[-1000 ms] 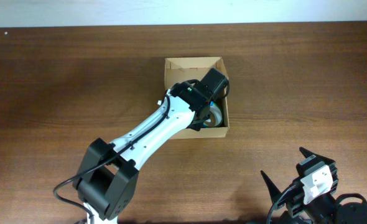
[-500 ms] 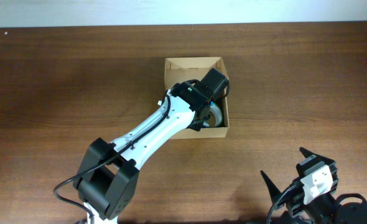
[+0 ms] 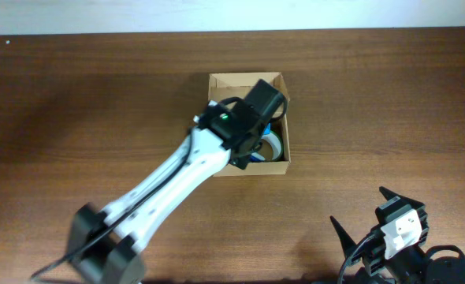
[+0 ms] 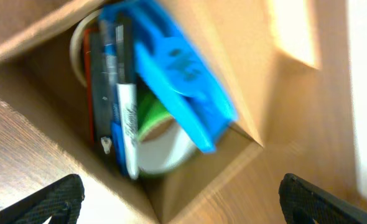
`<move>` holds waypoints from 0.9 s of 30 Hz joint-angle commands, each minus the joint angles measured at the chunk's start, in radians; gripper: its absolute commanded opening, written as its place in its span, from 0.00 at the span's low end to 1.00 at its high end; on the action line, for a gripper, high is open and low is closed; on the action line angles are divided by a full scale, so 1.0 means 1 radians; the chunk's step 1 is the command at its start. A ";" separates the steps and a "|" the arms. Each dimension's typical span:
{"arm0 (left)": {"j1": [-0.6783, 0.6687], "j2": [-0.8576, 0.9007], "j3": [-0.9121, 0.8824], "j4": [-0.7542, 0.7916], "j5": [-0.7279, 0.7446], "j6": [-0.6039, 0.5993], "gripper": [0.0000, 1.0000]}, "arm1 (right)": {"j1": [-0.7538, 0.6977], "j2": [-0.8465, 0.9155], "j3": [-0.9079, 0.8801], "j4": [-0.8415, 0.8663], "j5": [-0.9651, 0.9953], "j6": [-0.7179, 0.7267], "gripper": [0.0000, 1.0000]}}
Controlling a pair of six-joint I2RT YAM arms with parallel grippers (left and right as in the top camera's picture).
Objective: Pack container
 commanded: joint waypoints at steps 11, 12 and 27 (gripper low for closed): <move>0.111 -0.191 0.012 -0.259 -0.008 0.875 1.00 | -0.005 -0.003 -0.003 0.004 0.012 0.015 0.99; 0.126 -0.196 0.012 -0.284 -0.007 0.916 1.00 | -0.005 -0.003 -0.003 0.004 0.012 0.015 0.99; 0.212 -0.275 0.012 -0.338 -0.004 1.101 1.00 | -0.005 -0.003 -0.003 0.004 0.012 0.015 0.99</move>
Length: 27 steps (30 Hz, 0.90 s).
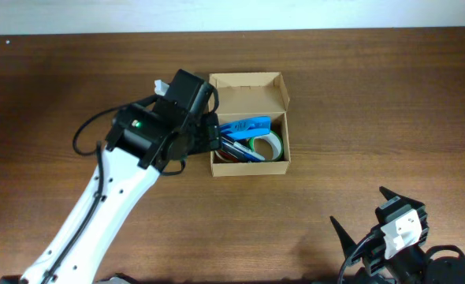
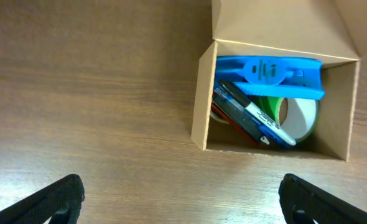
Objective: Pack container
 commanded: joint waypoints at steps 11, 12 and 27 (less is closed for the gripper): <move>0.002 -0.019 0.008 0.000 0.000 0.038 1.00 | -0.005 -0.003 -0.003 0.005 0.012 0.016 0.99; 0.002 -0.019 0.008 0.000 0.000 0.038 1.00 | -0.005 -0.003 -0.003 0.005 0.011 0.016 0.99; 0.104 -0.019 0.008 0.124 0.079 0.038 1.00 | -0.005 0.263 0.167 0.283 0.245 0.024 0.99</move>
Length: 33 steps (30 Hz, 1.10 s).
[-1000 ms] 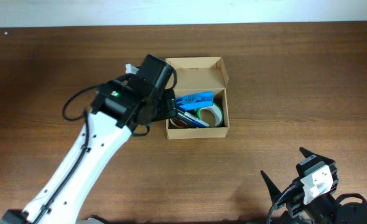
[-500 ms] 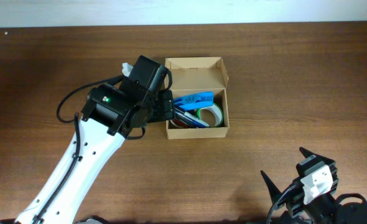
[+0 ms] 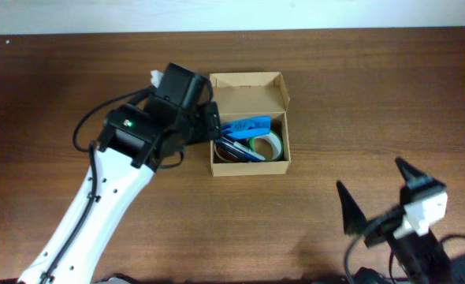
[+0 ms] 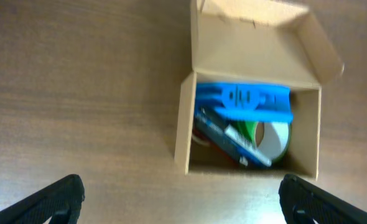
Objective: Pack container
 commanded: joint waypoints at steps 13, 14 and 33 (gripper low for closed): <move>0.189 -0.008 0.008 0.190 0.047 0.015 1.00 | -0.007 0.731 0.407 -0.066 0.114 0.019 0.99; 0.190 -0.006 0.008 0.198 0.044 0.015 1.00 | -0.017 0.760 0.407 -0.055 0.117 0.021 0.99; 0.317 0.270 0.008 0.348 0.393 -0.107 0.45 | -0.877 1.154 0.646 -0.167 -0.677 0.245 0.81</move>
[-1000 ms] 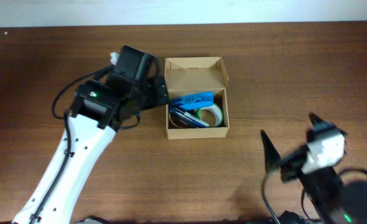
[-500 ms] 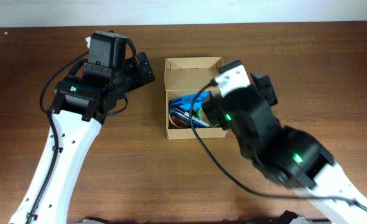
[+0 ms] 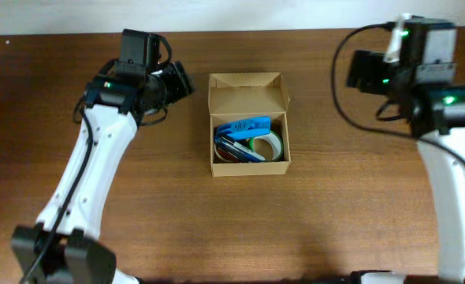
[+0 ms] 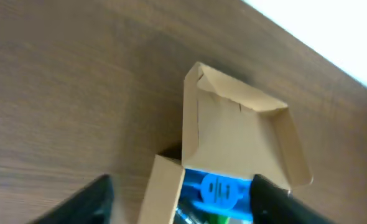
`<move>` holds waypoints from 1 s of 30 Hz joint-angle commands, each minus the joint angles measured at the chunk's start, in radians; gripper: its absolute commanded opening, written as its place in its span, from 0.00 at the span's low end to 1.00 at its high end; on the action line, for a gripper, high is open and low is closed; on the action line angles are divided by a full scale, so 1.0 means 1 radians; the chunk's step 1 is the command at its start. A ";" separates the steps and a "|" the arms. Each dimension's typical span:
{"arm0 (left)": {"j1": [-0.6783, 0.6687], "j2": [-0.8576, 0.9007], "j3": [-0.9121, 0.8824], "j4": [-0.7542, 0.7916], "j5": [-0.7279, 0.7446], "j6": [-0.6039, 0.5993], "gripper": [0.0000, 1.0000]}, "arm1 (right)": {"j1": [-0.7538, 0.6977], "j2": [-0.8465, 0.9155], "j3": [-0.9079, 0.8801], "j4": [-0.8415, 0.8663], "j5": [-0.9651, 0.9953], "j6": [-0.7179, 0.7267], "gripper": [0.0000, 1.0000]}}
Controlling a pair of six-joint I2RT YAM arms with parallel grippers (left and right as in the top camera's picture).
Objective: Pack container
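Note:
An open cardboard box (image 3: 248, 164) sits mid-table, its lid (image 3: 247, 91) folded back on the far side. Inside lie a blue clip (image 3: 245, 126), a marker (image 3: 239, 150) and a green-and-white tape roll (image 3: 270, 145). The clip (image 4: 218, 188) also shows in the left wrist view under the raised lid (image 4: 233, 134). My left gripper (image 3: 184, 80) hovers open to the box's upper left, with nothing between its fingers (image 4: 99, 199). My right gripper (image 3: 364, 71) hangs at the upper right, well away from the box; it looks open and empty.
The box stands on a brown wooden table (image 3: 138, 197). A white wall strip (image 3: 59, 16) runs along the far edge. The right arm (image 3: 453, 181) stretches down the right side, and the left arm (image 3: 83, 189) crosses the left side.
My left gripper has gone from beside the box's left wall to farther back and left, tilted toward the lid. My right arm has risen from the bottom right corner to the upper right.
First my open left gripper was over the box, close above the clip, marker and tape. Then it was outside, by the left wall, where it stayed while the right arm began lifting. Now both grippers flank the box at the back, with the contents unchanged.

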 commanded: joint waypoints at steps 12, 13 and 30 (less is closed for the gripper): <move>0.091 0.266 0.008 0.120 0.244 -0.114 0.02 | -0.132 0.389 0.010 0.009 -0.424 0.156 0.03; 0.091 0.281 0.008 0.120 0.244 -0.122 0.02 | -0.132 0.410 0.010 0.013 -0.444 0.159 0.04; 0.090 0.548 0.008 0.219 0.449 -0.301 0.02 | -0.046 0.633 0.009 0.109 -0.559 0.282 0.03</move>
